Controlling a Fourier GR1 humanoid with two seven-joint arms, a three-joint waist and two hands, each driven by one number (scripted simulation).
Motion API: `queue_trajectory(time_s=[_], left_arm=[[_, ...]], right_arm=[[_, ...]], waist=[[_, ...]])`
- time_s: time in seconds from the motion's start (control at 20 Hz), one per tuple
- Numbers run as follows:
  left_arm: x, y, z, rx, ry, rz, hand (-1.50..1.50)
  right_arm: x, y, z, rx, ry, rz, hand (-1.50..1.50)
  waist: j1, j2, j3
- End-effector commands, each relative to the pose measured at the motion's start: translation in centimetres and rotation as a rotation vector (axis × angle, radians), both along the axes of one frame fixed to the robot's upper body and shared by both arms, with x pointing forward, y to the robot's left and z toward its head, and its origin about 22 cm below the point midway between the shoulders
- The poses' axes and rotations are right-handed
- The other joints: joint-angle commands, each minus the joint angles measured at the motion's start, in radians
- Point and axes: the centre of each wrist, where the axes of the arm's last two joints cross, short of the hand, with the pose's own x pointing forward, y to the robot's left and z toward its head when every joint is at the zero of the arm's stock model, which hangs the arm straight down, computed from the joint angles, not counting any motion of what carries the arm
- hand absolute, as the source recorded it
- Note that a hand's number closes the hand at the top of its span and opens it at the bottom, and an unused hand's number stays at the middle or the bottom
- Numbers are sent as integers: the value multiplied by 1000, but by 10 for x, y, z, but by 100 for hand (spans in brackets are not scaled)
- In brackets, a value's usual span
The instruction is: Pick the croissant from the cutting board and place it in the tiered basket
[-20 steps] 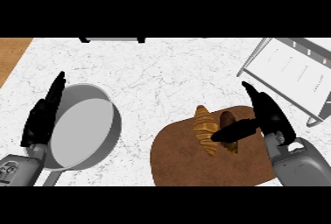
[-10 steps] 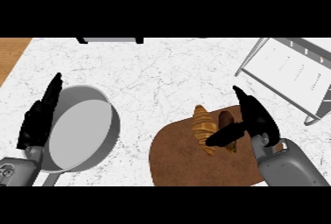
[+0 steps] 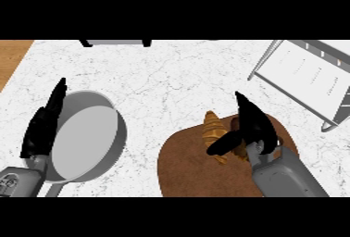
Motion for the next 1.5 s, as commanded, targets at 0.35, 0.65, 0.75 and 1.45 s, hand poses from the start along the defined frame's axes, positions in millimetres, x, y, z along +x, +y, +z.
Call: queue_trajectory(time_s=[0.35,0.65,0.75,1.45], left_arm=[[-4,9,-5,-9,15,5,0],[-7,2,0,10,13,-20,0],[-6,1,4,-20,20,-6,0],[0,16,-3,6,15,-15,0]], right_arm=[[6,12,0,-47,196,-167,-150],[6,18,-17,-46,215,-189,-150],[0,24,-28,-41,215,-166,-150],[17,32,-52,46,309,-124,150]], waist=[[1,4,-3],[8,5,-2],[7,6,-2],[16,11,-2]])
